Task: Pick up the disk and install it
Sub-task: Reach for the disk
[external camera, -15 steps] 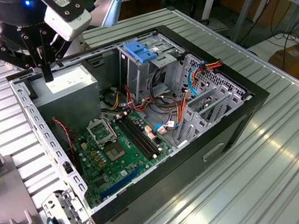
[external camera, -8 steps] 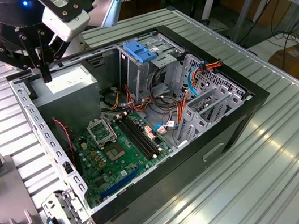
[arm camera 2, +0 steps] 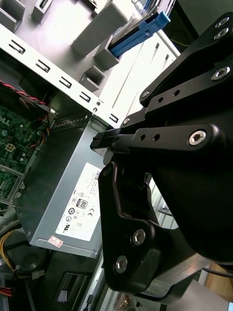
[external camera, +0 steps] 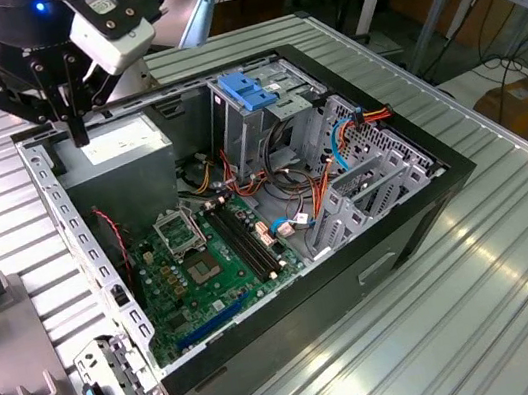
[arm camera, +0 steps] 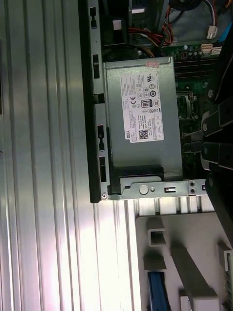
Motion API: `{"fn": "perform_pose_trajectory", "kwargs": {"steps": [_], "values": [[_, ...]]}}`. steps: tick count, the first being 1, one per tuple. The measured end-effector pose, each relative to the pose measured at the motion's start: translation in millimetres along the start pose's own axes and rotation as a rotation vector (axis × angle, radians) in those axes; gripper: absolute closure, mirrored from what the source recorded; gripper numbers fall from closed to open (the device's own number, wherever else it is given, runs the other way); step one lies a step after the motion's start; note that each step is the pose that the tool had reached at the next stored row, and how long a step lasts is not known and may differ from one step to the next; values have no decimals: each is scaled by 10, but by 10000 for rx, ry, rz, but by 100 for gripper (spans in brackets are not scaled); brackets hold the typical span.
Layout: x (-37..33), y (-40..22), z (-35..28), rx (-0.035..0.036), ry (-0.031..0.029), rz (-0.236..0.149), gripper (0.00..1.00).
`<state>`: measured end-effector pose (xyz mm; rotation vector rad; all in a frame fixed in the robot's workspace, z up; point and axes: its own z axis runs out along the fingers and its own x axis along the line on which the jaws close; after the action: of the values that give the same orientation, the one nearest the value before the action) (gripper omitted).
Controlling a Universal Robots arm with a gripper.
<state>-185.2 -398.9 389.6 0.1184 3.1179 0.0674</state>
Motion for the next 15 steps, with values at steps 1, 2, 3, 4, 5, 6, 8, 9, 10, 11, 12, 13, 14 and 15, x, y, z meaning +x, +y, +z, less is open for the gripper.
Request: {"fn": "perform_pose_trajectory", "kwargs": {"steps": [1, 2, 3, 4, 5, 6, 8, 9, 10, 11, 12, 13, 14, 15], "values": [[3, 0, 0, -1, 0, 0, 89], [5, 0, 0, 0, 0, 0, 89], [10, -1, 0, 0, 0, 0, 89], [12, -1, 0, 0, 0, 0, 89], [14, -1, 0, 0, 0, 0, 89], [18, -1, 0, 0, 0, 0, 89], [23, -2, 0, 0, 0, 0, 89], [25, -2, 0, 0, 0, 0, 89], [28, -2, 0, -1, 0, 0, 89], [30, -2, 0, -1, 0, 0, 89], [32, -2, 0, 0, 0, 0, 89], [34, -3, 0, 0, 0, 0, 89], [36, -3, 0, 0, 0, 0, 89], [38, -3, 0, 0, 0, 0, 89]]}}
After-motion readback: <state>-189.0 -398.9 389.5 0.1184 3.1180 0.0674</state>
